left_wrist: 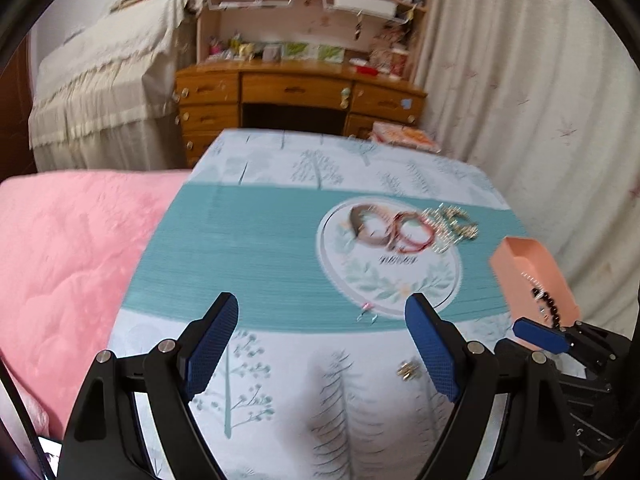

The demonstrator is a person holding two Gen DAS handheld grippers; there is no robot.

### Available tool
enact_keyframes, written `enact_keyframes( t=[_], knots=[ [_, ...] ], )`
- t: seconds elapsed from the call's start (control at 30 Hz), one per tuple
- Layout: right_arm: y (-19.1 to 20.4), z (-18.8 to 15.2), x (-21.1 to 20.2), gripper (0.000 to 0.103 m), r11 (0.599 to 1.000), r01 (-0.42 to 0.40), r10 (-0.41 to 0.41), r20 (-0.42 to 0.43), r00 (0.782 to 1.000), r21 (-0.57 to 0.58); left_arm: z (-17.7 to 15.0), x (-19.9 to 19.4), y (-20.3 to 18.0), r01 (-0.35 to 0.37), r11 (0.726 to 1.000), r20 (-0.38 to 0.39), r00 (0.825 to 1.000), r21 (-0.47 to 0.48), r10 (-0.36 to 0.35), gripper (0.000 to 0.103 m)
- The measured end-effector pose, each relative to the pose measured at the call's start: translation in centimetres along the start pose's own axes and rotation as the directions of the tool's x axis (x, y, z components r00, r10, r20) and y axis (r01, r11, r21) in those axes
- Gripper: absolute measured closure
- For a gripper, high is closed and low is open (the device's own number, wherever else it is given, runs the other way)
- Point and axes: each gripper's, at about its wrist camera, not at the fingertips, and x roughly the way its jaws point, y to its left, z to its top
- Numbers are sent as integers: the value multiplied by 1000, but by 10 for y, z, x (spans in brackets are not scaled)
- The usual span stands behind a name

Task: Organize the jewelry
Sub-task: 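Withdraw both tools from the tray, moving the left tool toward the small flower brooch, then move the left tool over the pink-stone ring while the right tool reaches the blue flower charm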

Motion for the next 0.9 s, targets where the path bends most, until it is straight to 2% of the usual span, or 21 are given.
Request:
enact_keyframes(
  t=[0.17, 0.37, 0.57, 0.9],
  knots=[
    [12, -5, 28, 70, 996, -59, 55, -70, 996, -61, -22, 23, 13, -2, 1000, -80, 997, -12, 1, 19],
    [27, -16, 57, 70, 987, -56, 40, -110, 993, -148, -41, 38, 18, 10, 1000, -131, 991, -4, -11, 19],
    [33, -21, 71, 70, 975, -33, 9, -111, 994, -219, -46, 43, 23, 27, 1000, -137, 990, -10, -28, 19],
    [32, -15, 77, 70, 969, -78, 55, -105, 993, -234, -47, 48, 30, 33, 999, -150, 988, -25, -37, 19]
  ],
)
